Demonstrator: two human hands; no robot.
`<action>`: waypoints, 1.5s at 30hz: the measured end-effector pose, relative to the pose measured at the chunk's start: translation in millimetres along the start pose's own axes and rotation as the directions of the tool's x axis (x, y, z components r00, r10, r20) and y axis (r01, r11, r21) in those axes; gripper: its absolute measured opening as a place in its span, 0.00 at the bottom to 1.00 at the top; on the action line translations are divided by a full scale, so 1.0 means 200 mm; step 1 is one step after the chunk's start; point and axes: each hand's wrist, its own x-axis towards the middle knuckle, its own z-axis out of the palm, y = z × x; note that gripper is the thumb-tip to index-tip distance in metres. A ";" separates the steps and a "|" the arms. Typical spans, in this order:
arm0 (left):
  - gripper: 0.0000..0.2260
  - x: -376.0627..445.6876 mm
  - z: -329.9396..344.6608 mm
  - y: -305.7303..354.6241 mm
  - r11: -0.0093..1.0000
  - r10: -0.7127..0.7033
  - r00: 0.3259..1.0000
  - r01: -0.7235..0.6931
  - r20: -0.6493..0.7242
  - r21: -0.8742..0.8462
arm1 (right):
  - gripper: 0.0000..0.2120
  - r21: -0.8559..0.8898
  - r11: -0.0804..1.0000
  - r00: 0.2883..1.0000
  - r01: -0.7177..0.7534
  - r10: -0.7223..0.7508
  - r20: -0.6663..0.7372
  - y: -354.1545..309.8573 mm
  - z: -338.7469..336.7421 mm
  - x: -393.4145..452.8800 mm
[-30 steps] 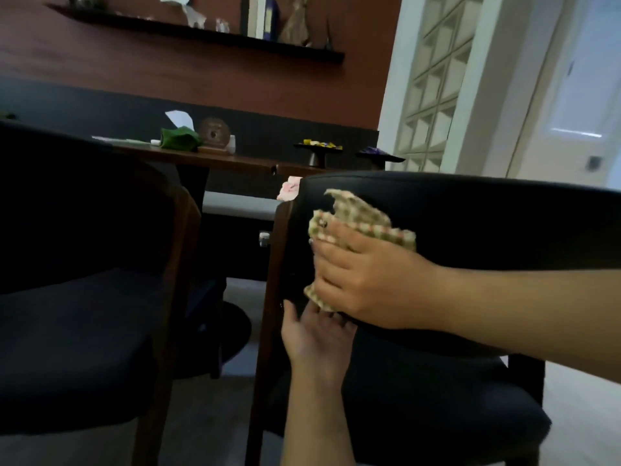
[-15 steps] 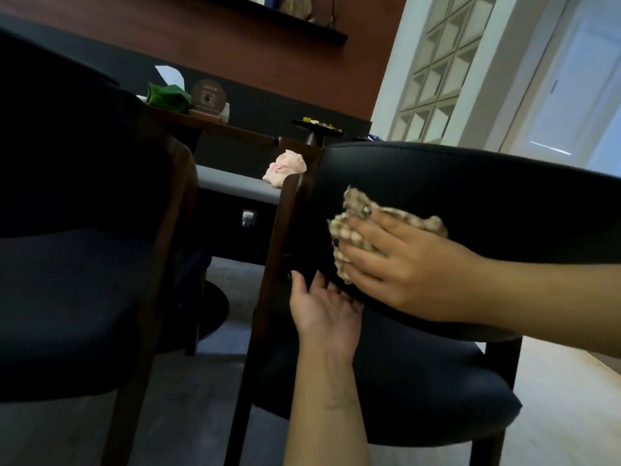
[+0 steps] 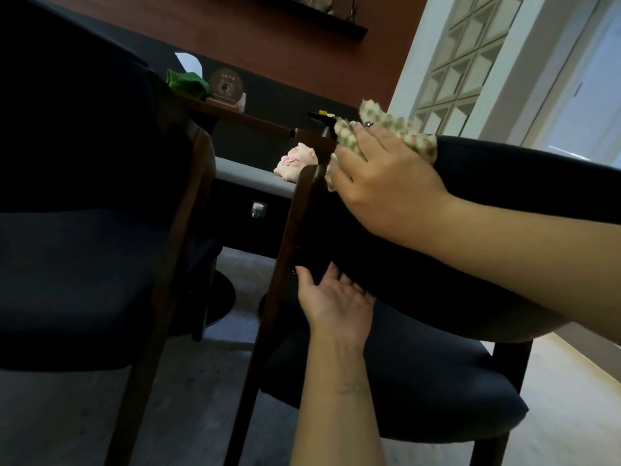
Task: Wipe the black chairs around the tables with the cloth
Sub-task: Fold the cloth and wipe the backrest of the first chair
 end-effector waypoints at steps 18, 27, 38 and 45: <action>0.38 0.03 -0.06 -0.08 0.990 0.034 0.999 -0.033 0.010 -0.138 | 0.23 0.085 0.995 0.999 -0.042 0.045 -0.030 0.04 0.00 0.02; 0.31 0.01 -0.05 -0.08 0.988 0.021 0.995 -0.005 0.100 -0.155 | 0.26 0.280 0.960 0.995 0.008 -0.035 0.091 -0.26 0.06 -0.24; 0.27 0.00 -0.04 -0.08 0.997 0.047 0.998 -0.044 0.048 -0.066 | 0.17 0.135 0.979 0.971 -0.153 0.175 -0.164 0.14 -0.02 -0.18; 0.27 -0.01 -0.03 -0.08 0.998 0.005 0.999 -0.002 0.050 -0.068 | 0.18 0.188 0.964 0.982 0.186 -0.186 -0.020 -0.26 0.05 -0.34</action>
